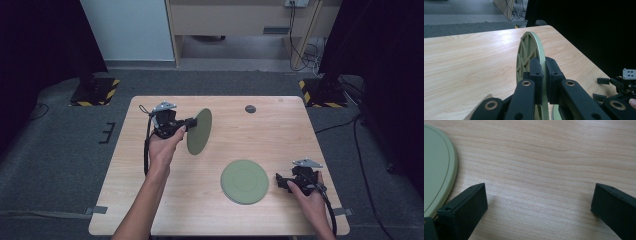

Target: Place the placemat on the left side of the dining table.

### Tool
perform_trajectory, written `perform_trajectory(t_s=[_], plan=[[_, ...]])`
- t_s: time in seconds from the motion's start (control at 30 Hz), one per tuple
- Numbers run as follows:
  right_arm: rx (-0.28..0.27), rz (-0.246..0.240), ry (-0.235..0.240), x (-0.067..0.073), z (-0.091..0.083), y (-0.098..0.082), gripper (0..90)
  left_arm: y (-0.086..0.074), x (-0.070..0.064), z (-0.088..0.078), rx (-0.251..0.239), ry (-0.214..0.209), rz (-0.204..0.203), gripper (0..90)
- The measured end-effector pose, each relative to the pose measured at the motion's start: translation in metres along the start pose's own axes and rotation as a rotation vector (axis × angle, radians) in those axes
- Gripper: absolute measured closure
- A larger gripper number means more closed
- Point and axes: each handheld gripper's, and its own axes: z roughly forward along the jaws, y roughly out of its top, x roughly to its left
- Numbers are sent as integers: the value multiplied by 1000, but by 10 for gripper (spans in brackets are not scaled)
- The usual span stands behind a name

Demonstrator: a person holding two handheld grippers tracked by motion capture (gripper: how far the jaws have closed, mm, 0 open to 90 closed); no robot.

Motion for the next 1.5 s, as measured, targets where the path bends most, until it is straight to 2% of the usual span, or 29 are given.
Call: perform_trajectory(t_s=[1.13,1.5], plan=[[0,0,0,0,0,0,9,-18,36,-19,-1,58,-52,855],[0,0,0,0,0,0,9,-26,43,-23,0,66,-68,854]])
